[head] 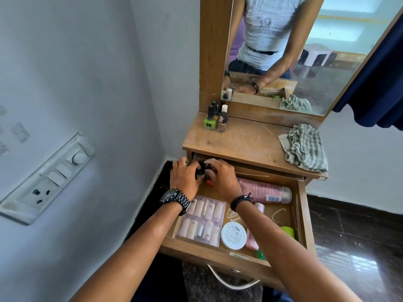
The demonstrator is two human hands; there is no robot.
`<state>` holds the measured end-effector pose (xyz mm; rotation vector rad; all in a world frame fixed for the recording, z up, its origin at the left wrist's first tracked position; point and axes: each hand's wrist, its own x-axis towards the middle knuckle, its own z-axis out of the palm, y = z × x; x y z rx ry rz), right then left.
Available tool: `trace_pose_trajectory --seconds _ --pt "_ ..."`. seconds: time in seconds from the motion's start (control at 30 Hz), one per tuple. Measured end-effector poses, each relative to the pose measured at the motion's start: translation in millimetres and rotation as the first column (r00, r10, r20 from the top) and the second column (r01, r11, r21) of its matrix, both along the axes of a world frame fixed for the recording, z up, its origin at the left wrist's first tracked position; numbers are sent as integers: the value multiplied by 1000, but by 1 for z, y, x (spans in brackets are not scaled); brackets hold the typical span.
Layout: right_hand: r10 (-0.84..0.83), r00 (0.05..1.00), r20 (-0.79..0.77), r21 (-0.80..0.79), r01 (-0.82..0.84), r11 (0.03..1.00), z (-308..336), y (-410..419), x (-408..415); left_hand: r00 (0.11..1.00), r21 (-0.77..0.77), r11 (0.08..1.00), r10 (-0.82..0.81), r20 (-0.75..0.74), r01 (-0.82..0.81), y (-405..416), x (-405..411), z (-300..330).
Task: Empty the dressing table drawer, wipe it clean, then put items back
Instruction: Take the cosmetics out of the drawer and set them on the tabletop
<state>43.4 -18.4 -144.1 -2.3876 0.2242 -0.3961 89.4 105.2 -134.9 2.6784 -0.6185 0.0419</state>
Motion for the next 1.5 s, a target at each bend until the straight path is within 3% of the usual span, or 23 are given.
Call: trace_pose_trajectory --seconds 0.17,0.3,0.57,0.67,0.77,1.1,1.5 --pt "-49 998 27 26 49 998 1 -7 -9 1000 -3 1000 -24 -12 24 2 -4 3" --pt "-75 997 35 167 68 984 13 -11 -24 999 -77 996 -37 -32 35 8 -6 7" --pt "-36 996 79 338 7 941 64 -25 -43 988 -401 914 -113 -107 61 10 -10 47" --pt "-42 989 143 336 -9 942 88 -30 -36 989 -476 875 -135 -68 87 1 2 72" --pt "-102 975 198 230 55 972 105 -35 -21 996 -525 849 -91 -24 65 -12 20 90" --pt "-218 949 228 141 190 972 106 -38 31 999 -471 882 -14 31 27 -57 62 87" --pt "-198 949 246 141 168 976 96 -42 32 992 -466 880 -44 117 94 -52 62 71"
